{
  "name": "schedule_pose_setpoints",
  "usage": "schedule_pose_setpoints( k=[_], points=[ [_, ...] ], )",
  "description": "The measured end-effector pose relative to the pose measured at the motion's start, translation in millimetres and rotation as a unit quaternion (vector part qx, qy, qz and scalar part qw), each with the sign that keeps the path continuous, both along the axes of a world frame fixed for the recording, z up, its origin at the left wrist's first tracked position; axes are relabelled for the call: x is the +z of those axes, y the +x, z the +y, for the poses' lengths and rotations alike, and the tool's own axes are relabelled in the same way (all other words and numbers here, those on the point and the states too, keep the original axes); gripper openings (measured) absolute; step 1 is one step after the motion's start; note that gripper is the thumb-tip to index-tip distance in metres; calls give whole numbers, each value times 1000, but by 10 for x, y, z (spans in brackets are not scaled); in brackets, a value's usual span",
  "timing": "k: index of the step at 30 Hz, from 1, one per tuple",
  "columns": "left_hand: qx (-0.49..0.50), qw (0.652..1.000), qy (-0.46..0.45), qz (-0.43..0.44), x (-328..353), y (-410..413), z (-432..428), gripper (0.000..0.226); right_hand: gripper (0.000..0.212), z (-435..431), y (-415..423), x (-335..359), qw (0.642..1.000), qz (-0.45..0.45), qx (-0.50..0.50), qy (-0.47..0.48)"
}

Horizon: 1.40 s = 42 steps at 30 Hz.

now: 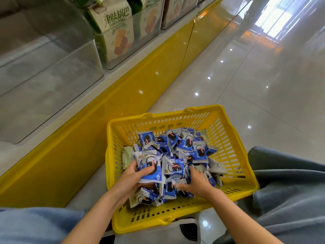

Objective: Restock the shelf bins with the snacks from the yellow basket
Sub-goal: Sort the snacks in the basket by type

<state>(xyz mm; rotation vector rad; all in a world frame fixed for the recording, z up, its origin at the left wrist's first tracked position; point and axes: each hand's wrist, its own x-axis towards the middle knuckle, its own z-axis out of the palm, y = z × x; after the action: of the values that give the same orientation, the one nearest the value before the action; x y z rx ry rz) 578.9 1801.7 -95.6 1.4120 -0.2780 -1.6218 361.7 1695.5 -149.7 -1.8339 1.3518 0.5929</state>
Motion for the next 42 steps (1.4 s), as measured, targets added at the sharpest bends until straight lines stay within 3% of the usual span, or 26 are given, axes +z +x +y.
schedule_pose_setpoints(
  k=[3, 8, 10, 14, 18, 21, 24, 26, 29, 31, 33, 37, 42],
  points=[
    [-9, 1000, 3, -15, 8, -19, 35, 55, 101, 102, 105, -23, 995, 69, 68, -38],
    [-16, 999, 18, -39, -41, -50, 107, 55, 42, 174, 196, 103, 986, 74, 94, -119],
    [-16, 998, 25, -55, -61, -56, 129, 54, 32, 225, 226, 161, 987, 58, 106, -108],
    [15, 997, 45, -62, -112, -64, 135, 45, 24, 202, 210, 304, 993, -41, 11, -112],
    [33, 991, 71, -108, -151, -69, 149, 50, 24, 81, 216, 498, 963, -204, -173, -18],
    [32, 980, 89, -176, -192, -82, 153, 55, 21, 58, 290, 582, 956, -252, -147, 22],
    [16, 956, 78, -282, -243, -90, 171, 49, 15, 182, 418, 564, 966, -248, -52, 57],
    [-8, 931, 70, -358, -284, -78, 191, 43, 25, 247, 498, 454, 976, -217, 30, -7],
    [-88, 899, 99, -417, -370, -43, 180, 42, 70, 165, 585, 275, 975, -142, 92, -143],
    [-135, 902, 131, -388, -430, -32, 151, 53, 101, 75, 627, 187, 987, -93, 102, -84],
    [-140, 920, 141, -337, -480, -47, 137, 69, 116, 11, 654, 112, 991, -56, 120, -13],
    [-99, 941, 149, -288, -526, -105, 147, 82, 125, -7, 706, 65, 984, -2, 173, 42],
    [-53, 963, 125, -232, -570, -156, 138, 70, 117, -5, 823, 110, 979, 26, 196, 53]
  ],
)
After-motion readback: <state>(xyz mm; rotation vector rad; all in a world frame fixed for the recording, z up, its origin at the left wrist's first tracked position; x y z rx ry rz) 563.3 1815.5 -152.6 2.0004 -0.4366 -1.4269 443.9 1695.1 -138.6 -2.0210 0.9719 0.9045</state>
